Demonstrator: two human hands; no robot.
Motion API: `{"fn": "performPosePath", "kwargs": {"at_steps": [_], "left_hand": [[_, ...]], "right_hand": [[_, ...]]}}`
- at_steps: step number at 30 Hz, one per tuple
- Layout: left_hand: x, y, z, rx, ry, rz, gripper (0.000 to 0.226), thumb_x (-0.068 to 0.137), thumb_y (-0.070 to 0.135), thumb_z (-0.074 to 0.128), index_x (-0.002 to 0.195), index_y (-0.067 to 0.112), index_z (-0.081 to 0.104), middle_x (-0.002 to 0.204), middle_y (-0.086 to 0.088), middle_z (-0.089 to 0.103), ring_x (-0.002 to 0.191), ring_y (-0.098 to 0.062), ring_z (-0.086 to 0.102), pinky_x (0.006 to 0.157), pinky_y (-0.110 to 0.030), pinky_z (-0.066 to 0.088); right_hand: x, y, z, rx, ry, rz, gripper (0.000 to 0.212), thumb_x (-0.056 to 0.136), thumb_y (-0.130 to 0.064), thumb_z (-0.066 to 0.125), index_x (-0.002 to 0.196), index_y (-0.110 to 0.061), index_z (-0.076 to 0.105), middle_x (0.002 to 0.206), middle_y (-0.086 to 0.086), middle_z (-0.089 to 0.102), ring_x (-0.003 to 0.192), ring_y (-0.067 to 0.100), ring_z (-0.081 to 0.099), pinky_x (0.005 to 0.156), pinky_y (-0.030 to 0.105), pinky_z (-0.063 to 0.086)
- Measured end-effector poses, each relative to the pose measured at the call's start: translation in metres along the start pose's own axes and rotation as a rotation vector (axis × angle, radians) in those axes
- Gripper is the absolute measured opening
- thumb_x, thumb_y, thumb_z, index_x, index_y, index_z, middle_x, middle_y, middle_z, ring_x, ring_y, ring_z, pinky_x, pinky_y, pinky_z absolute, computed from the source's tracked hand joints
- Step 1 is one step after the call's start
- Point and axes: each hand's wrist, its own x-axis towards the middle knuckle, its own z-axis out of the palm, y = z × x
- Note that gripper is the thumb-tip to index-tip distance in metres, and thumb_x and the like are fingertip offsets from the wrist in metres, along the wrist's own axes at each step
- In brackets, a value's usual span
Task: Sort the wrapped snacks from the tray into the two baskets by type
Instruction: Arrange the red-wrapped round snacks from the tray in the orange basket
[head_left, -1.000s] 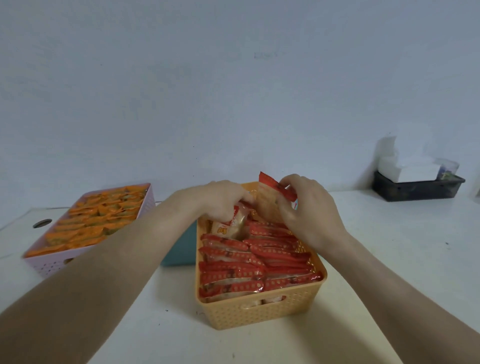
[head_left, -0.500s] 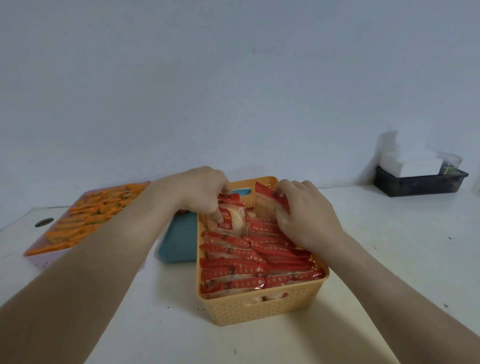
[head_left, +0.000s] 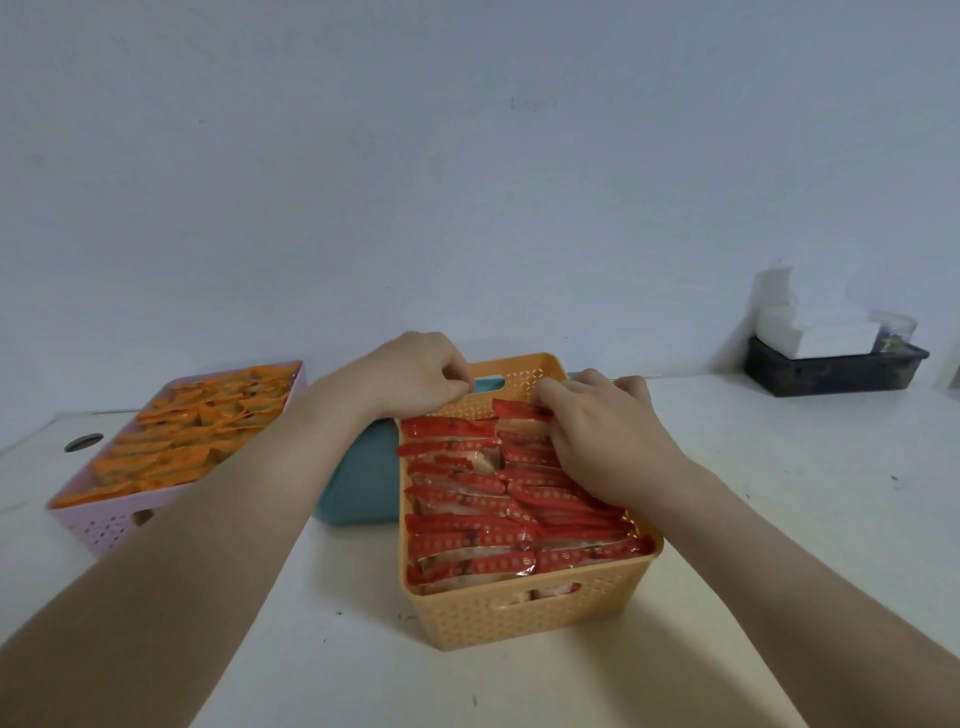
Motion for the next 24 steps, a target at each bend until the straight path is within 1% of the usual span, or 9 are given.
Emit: {"fn": "performPosePath", "kwargs": {"at_steps": [2,4,6,8,11,14,18,22,24], "left_hand": [[0.012,0.003,0.002,0.043,-0.047,-0.003,0.025,0.093,0.019,0.055,0.111,0.022,0.072,0.113,0.006,0.069,0.101,-0.012,0.063,0.089,-0.028,0.05],[0.023,0.008,0.009,0.133,-0.179,-0.001,0.026,0.092,0.019,0.057,0.114,0.023,0.07,0.117,0.006,0.068,0.103,-0.014,0.061,0.092,-0.03,0.049],[0.031,0.013,0.019,0.189,-0.313,-0.022,0.023,0.092,0.019,0.057,0.11,0.025,0.07,0.103,0.009,0.066,0.09,-0.013,0.06,0.082,-0.029,0.049],[0.038,0.016,0.026,0.241,-0.344,-0.021,0.017,0.092,0.014,0.055,0.093,0.028,0.064,0.082,0.012,0.057,0.072,-0.009,0.053,0.067,-0.026,0.043],[0.043,0.02,0.029,0.323,-0.278,0.009,0.02,0.09,0.005,0.049,0.082,0.02,0.06,0.072,0.003,0.054,0.06,-0.01,0.046,0.057,-0.027,0.036],[0.04,0.021,0.027,0.342,-0.222,0.002,0.02,0.089,0.004,0.048,0.081,0.012,0.065,0.071,-0.002,0.055,0.06,-0.016,0.048,0.054,-0.029,0.036],[0.034,0.011,0.021,0.181,-0.082,-0.003,0.018,0.083,0.01,0.059,0.083,0.019,0.074,0.088,0.005,0.069,0.082,-0.016,0.062,0.075,-0.036,0.055],[0.023,0.004,0.018,0.108,-0.034,0.008,0.008,0.081,0.014,0.067,0.079,0.02,0.072,0.082,0.007,0.069,0.081,-0.014,0.063,0.076,-0.034,0.053],[0.018,-0.001,0.013,0.047,0.1,-0.004,0.008,0.08,0.017,0.07,0.08,0.024,0.069,0.084,0.009,0.067,0.084,-0.014,0.063,0.077,-0.034,0.053]], "right_hand": [[0.001,-0.003,-0.001,-0.044,-0.009,-0.013,0.014,0.095,-0.02,0.034,0.099,-0.026,0.046,0.098,-0.009,0.062,0.105,0.019,0.049,0.091,0.043,0.032],[0.001,-0.003,0.0,-0.071,-0.011,-0.025,0.014,0.095,-0.02,0.035,0.096,-0.025,0.048,0.095,-0.008,0.062,0.103,0.019,0.05,0.091,0.043,0.031],[0.0,-0.004,0.001,-0.082,0.011,-0.035,0.016,0.095,-0.02,0.035,0.095,-0.024,0.05,0.09,-0.007,0.061,0.099,0.02,0.052,0.09,0.043,0.031],[-0.002,-0.003,0.002,-0.095,0.04,-0.034,0.019,0.094,-0.021,0.034,0.096,-0.024,0.053,0.089,-0.007,0.06,0.097,0.02,0.052,0.09,0.042,0.033],[-0.001,-0.004,0.001,-0.106,0.056,-0.025,0.019,0.095,-0.024,0.035,0.098,-0.025,0.054,0.089,-0.006,0.061,0.097,0.021,0.053,0.09,0.043,0.034],[-0.002,-0.005,0.002,-0.117,0.053,-0.008,0.018,0.096,-0.025,0.036,0.095,-0.024,0.054,0.087,-0.005,0.06,0.097,0.021,0.053,0.09,0.044,0.033],[-0.005,-0.005,0.001,-0.126,0.042,0.036,0.021,0.096,-0.027,0.035,0.097,-0.025,0.056,0.09,-0.005,0.061,0.099,0.021,0.053,0.091,0.045,0.031],[-0.008,-0.008,-0.002,-0.116,0.022,0.053,0.023,0.096,-0.025,0.034,0.101,-0.025,0.056,0.093,-0.004,0.061,0.101,0.021,0.052,0.093,0.045,0.032],[-0.009,-0.009,-0.002,-0.115,0.019,0.056,0.023,0.096,-0.025,0.033,0.101,-0.025,0.055,0.093,-0.004,0.06,0.102,0.021,0.052,0.093,0.045,0.032]]}}
